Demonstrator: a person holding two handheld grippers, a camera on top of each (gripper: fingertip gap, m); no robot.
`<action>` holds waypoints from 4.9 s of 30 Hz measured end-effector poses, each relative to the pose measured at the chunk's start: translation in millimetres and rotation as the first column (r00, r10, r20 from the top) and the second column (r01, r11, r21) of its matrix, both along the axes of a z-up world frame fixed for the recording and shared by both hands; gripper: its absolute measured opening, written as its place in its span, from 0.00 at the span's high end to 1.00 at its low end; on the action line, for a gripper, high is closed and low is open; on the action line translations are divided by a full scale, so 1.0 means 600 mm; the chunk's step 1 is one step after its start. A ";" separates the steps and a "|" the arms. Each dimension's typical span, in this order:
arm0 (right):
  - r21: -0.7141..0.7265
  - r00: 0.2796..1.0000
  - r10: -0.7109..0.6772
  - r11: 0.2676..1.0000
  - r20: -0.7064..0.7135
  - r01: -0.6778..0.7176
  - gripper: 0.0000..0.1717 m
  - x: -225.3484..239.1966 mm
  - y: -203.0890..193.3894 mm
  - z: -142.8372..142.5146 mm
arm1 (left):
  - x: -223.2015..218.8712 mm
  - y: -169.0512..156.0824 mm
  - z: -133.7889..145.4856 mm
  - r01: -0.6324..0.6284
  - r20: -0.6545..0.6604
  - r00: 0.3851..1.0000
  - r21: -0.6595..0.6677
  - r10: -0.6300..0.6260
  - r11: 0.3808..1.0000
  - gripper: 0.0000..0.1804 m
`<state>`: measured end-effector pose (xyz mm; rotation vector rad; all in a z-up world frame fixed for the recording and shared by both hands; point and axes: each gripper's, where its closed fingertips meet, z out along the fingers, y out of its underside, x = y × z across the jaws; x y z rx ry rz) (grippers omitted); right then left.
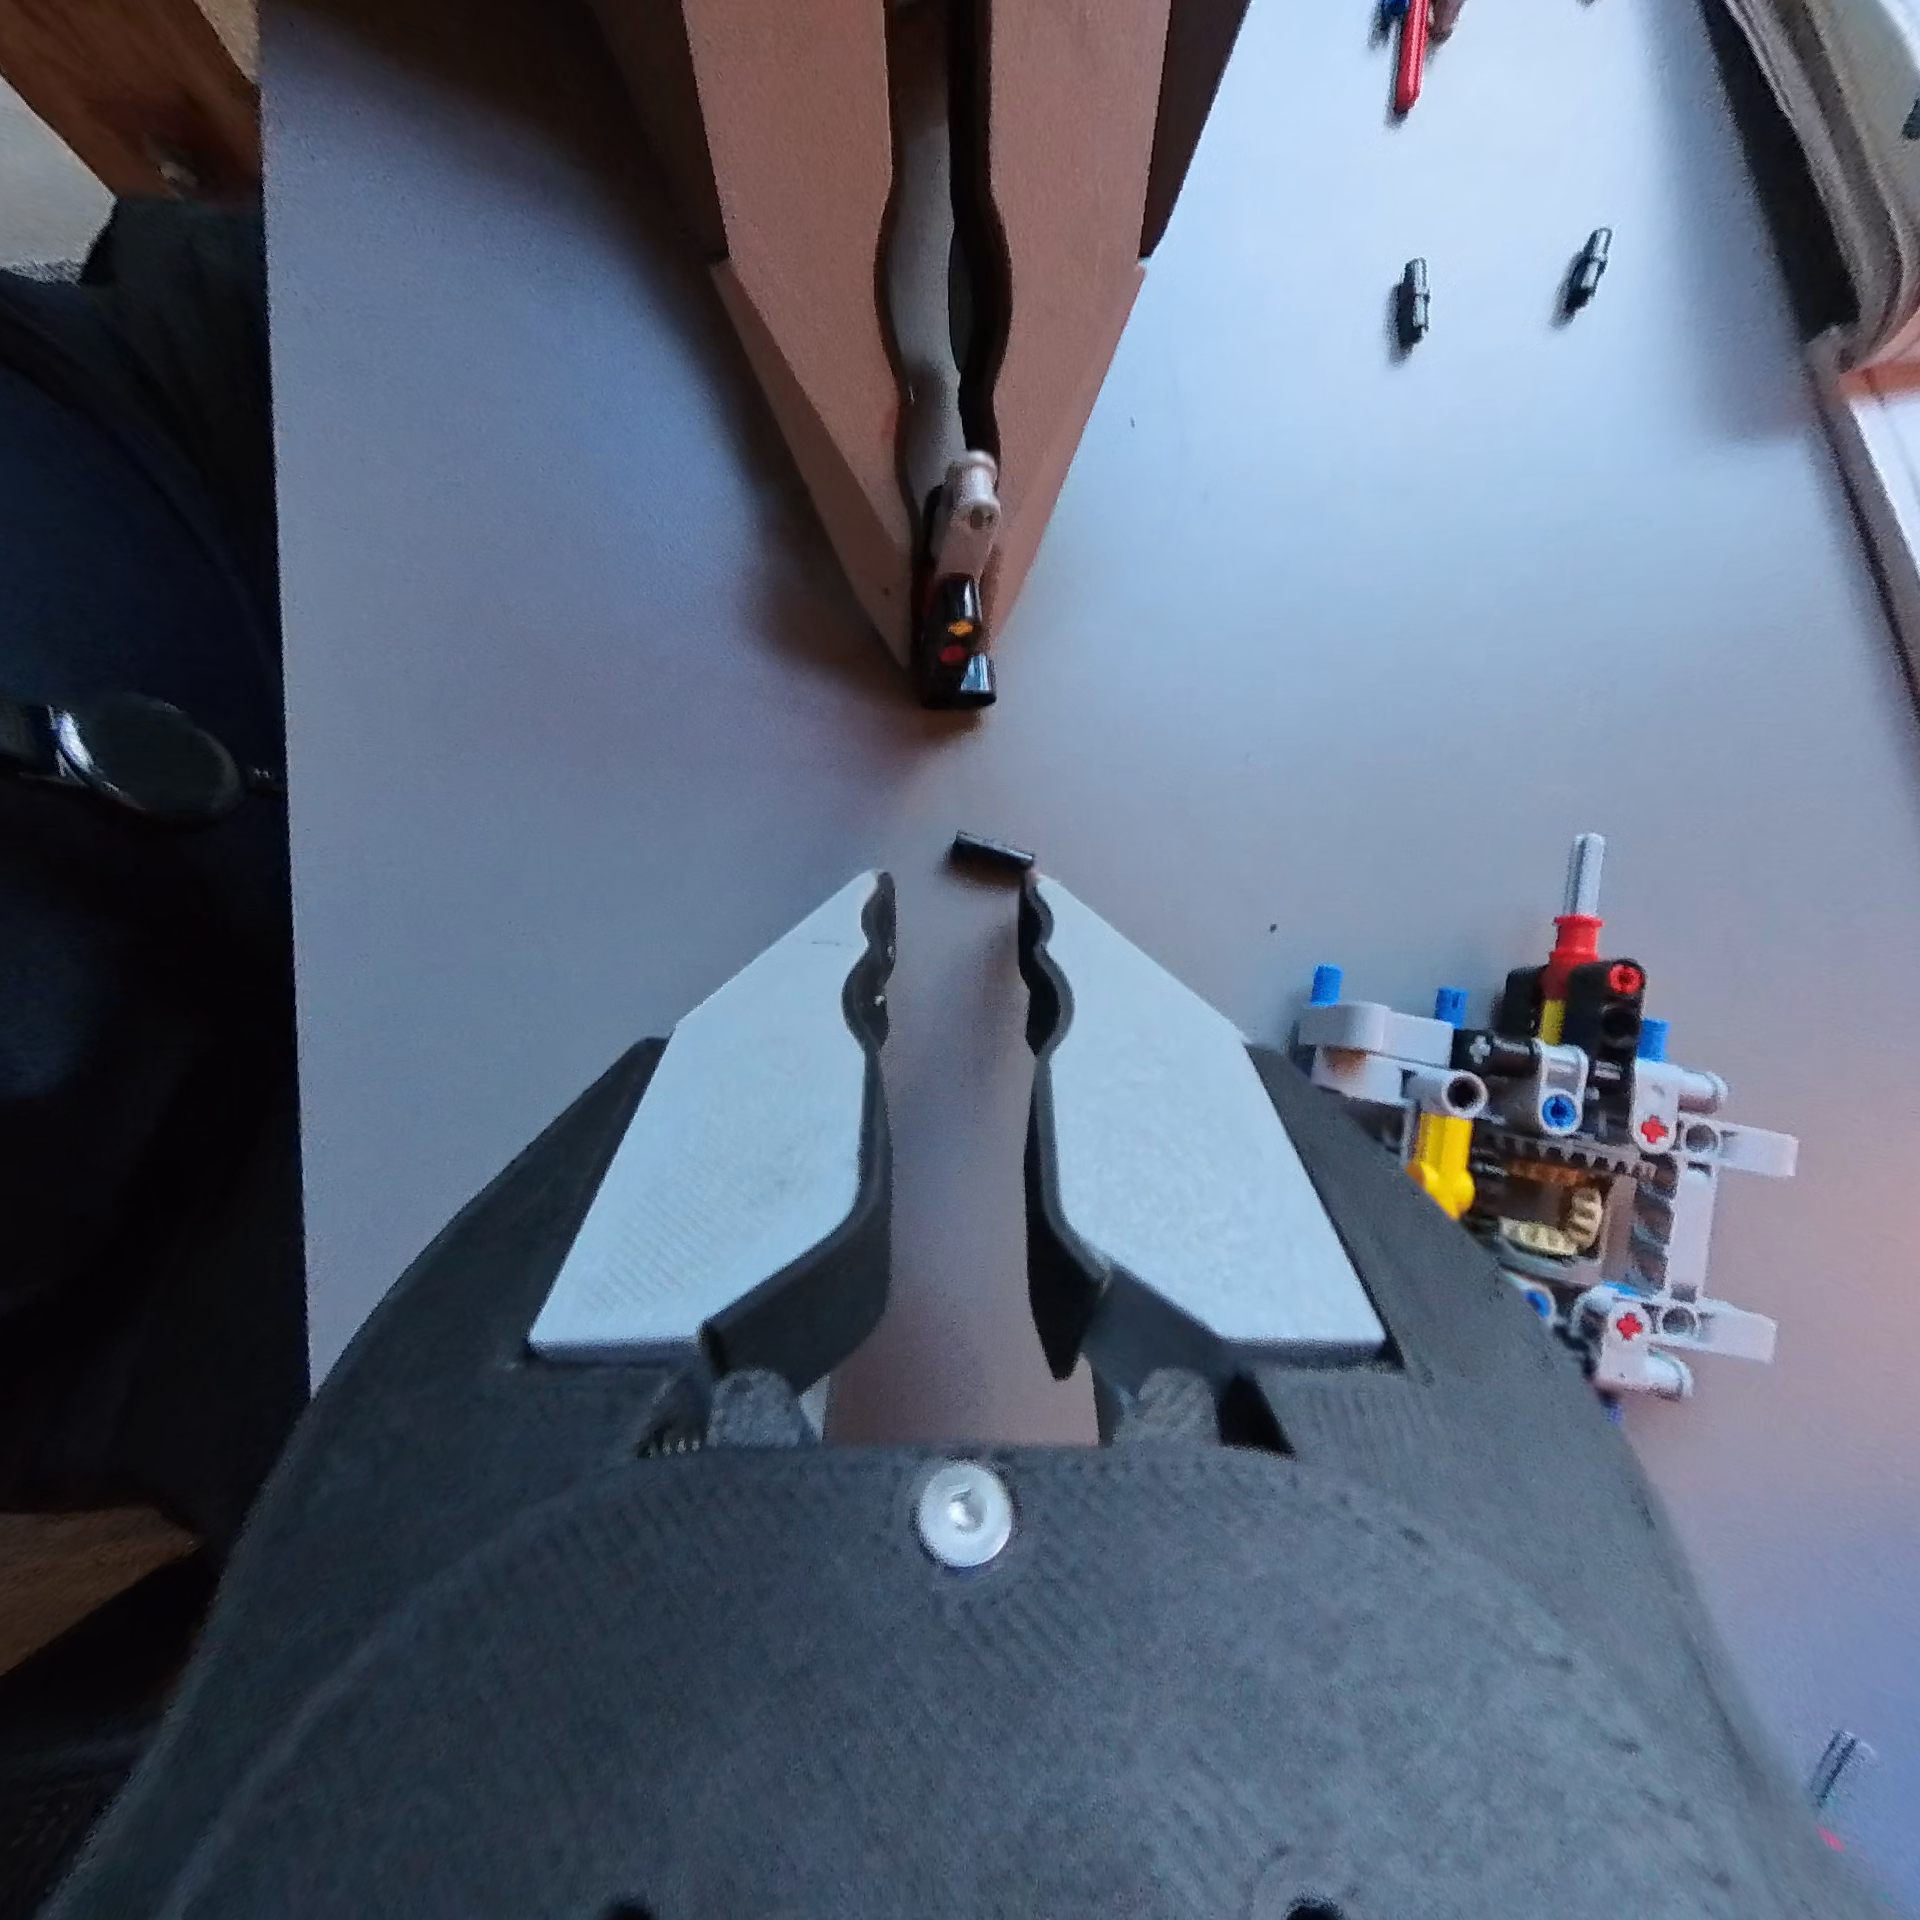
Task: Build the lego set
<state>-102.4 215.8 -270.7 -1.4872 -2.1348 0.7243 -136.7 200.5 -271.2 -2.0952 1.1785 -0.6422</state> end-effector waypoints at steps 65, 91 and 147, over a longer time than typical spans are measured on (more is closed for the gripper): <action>-0.098 0.833 -0.545 0.838 -0.099 0.537 0.94 -0.003 0.006 -0.006 | 0.007 0.002 -0.002 -0.007 -0.018 1.000 0.034 0.008 0.999 0.97; -0.075 0.905 -0.408 0.913 -0.123 0.401 0.99 -0.012 0.002 -0.004 | 0.011 -0.004 0.001 0.027 -0.072 0.997 0.162 -0.015 0.986 0.97; 0.093 0.986 0.061 0.995 -0.158 -0.047 1.00 -0.045 -0.036 0.000 | 0.006 -0.025 -0.001 0.178 -0.160 0.977 0.253 -0.140 0.951 0.97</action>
